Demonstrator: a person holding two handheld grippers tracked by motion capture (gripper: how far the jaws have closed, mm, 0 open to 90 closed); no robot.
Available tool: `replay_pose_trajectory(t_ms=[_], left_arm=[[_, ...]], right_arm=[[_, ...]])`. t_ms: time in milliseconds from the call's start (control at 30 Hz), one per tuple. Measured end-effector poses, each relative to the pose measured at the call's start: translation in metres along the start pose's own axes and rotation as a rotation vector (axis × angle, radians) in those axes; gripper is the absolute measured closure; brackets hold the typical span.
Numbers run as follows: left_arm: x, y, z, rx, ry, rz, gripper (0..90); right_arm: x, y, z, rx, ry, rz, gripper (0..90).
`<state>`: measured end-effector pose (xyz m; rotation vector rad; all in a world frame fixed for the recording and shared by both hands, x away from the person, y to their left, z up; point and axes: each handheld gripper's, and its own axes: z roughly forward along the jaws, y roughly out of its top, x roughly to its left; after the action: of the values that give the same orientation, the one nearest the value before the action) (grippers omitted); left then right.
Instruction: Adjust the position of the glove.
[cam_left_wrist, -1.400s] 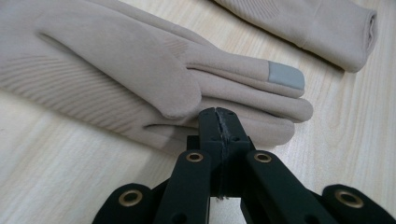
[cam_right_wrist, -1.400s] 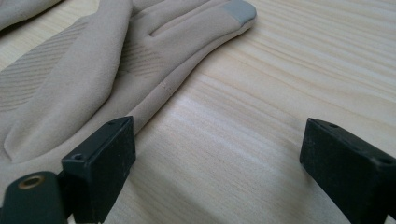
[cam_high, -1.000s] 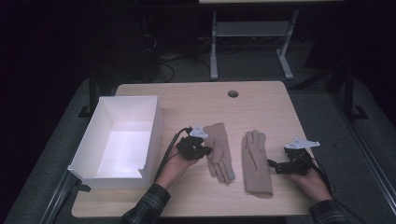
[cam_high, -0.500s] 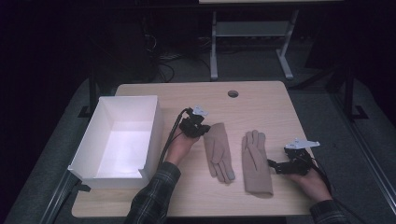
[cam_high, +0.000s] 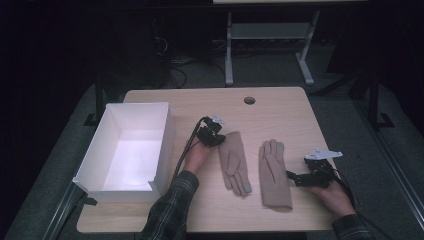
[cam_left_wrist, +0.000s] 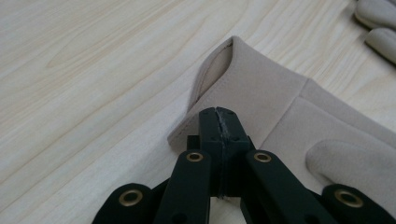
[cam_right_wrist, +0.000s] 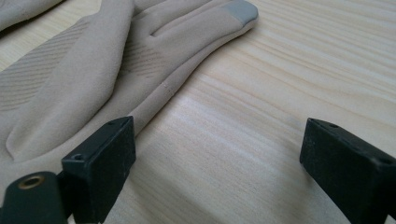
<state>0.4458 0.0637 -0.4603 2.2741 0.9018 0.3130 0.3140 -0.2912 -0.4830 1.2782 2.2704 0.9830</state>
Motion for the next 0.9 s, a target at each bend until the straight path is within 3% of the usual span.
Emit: replay_pose_trajectory(t_ms=[100, 333, 700, 900], left_arm=[[0.0, -0.004, -0.002, 0.015, 0.015, 0.004, 89.8], [0.004, -0.015, -0.013, 0.019, 0.011, -0.043, 89.8], [-0.007, -0.04, -0.038, 0.041, 0.038, -0.078, 89.8], [-0.014, -0.054, -0.053, 0.067, 0.096, -0.081, 89.8]], right_arm=[[0.0, 0.0, 0.0, 0.002, 0.002, 0.003, 10.1], [0.001, 0.0, 0.0, 0.001, 0.003, 0.003, 10.1], [0.001, 0.0, 0.0, 0.001, 0.003, 0.001, 10.1], [0.001, 0.0, 0.0, 0.001, 0.003, -0.002, 10.1]])
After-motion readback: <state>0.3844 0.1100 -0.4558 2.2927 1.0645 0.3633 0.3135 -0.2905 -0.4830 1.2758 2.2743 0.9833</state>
